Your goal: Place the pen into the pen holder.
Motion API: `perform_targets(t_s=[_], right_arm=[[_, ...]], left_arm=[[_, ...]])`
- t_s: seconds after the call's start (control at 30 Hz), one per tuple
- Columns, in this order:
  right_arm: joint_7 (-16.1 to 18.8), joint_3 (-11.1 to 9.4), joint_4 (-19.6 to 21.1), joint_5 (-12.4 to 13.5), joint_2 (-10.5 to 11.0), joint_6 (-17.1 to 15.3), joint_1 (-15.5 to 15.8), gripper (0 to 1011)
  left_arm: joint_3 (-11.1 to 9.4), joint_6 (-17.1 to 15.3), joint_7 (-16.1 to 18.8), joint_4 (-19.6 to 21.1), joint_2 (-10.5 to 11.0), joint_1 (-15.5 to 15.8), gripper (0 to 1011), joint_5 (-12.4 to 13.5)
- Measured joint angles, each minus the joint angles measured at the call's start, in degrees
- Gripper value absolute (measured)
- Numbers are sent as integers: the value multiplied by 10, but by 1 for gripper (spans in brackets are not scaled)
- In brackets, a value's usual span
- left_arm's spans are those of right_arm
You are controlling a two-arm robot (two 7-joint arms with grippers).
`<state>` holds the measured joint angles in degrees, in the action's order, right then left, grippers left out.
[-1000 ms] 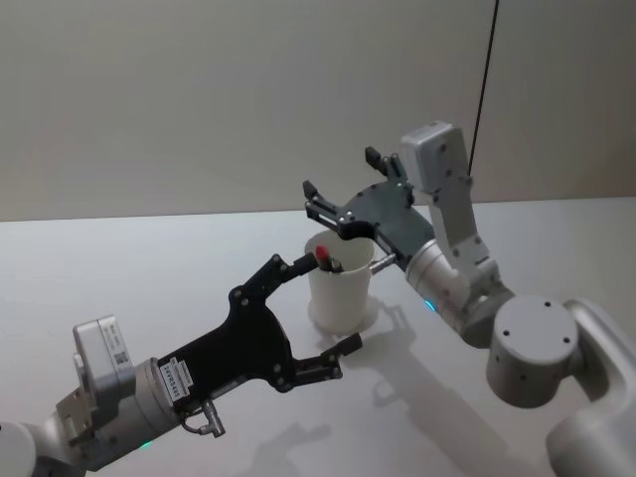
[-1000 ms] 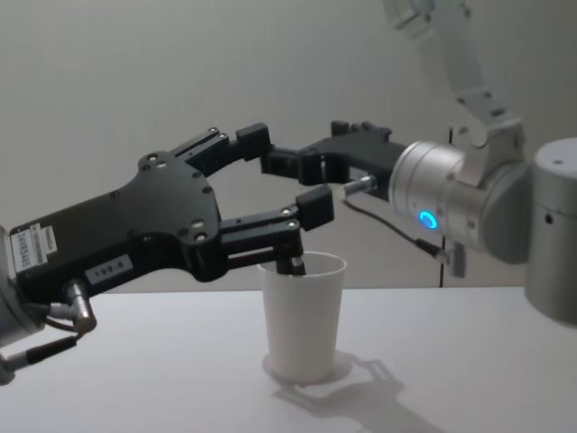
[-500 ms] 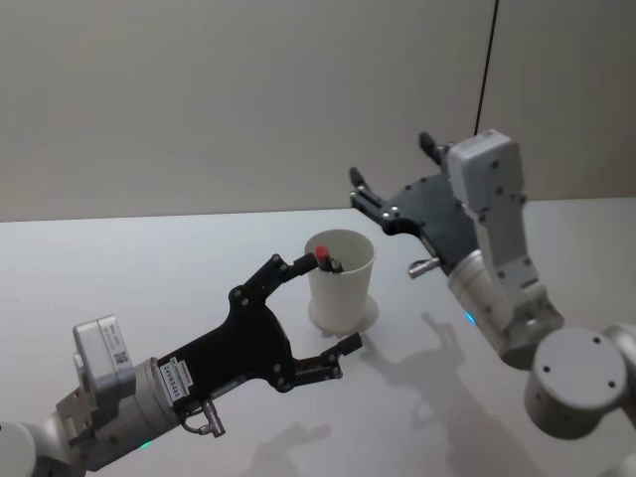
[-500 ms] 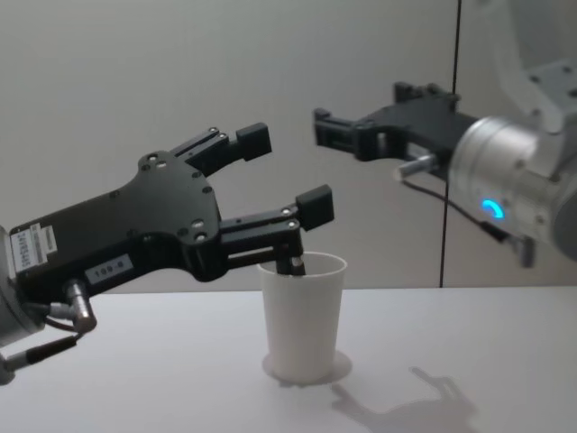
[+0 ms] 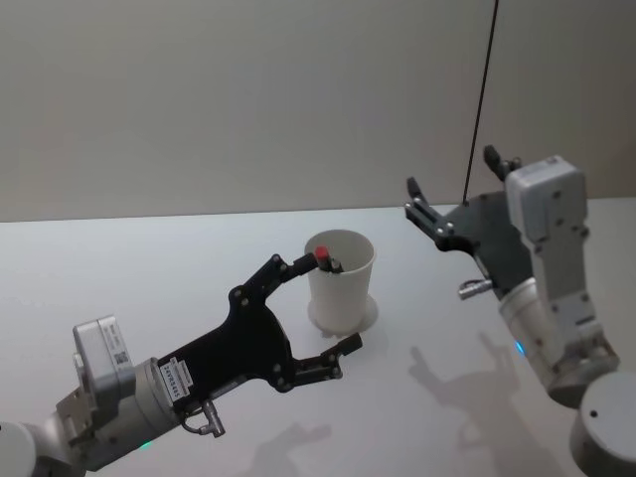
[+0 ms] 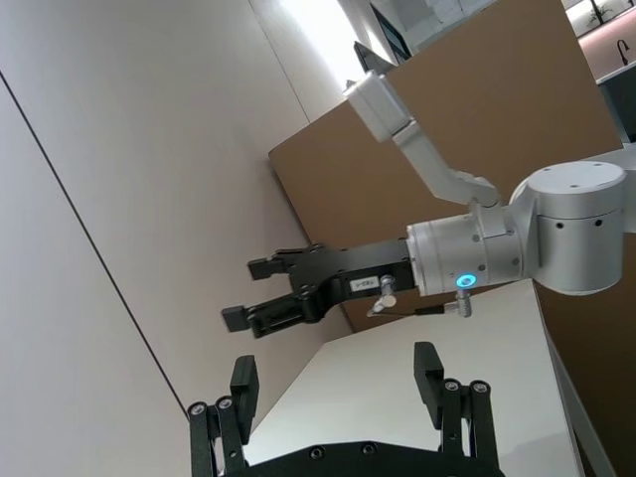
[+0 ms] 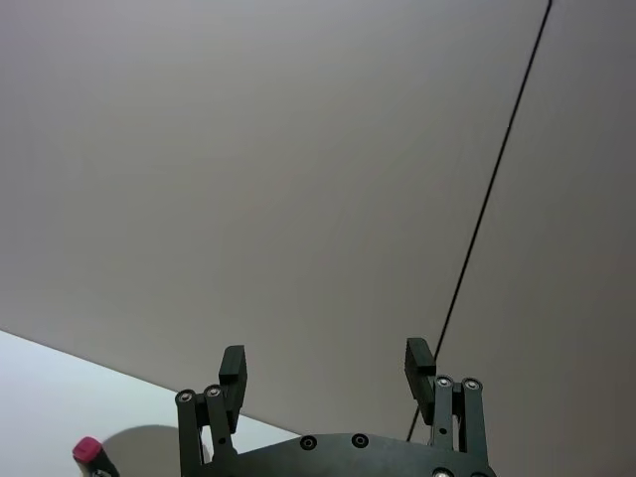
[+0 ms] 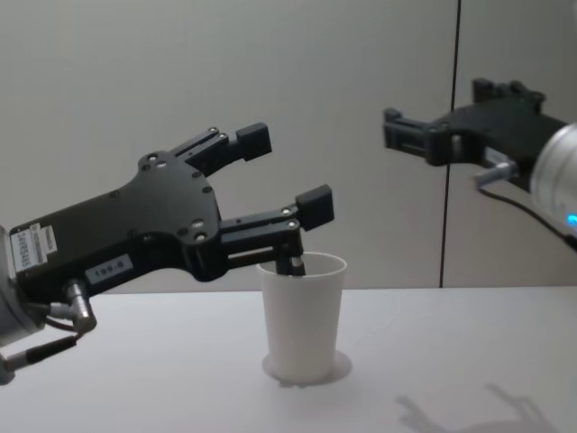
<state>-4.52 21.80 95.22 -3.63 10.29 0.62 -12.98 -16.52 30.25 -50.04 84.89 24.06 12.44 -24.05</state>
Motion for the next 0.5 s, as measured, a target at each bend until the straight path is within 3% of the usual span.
perform_targets(t_s=[0.5], right_arm=[[-36, -8, 39, 6, 22, -11, 38, 1001]], left_arm=[[0, 0, 0, 0, 0, 0, 1002, 0]])
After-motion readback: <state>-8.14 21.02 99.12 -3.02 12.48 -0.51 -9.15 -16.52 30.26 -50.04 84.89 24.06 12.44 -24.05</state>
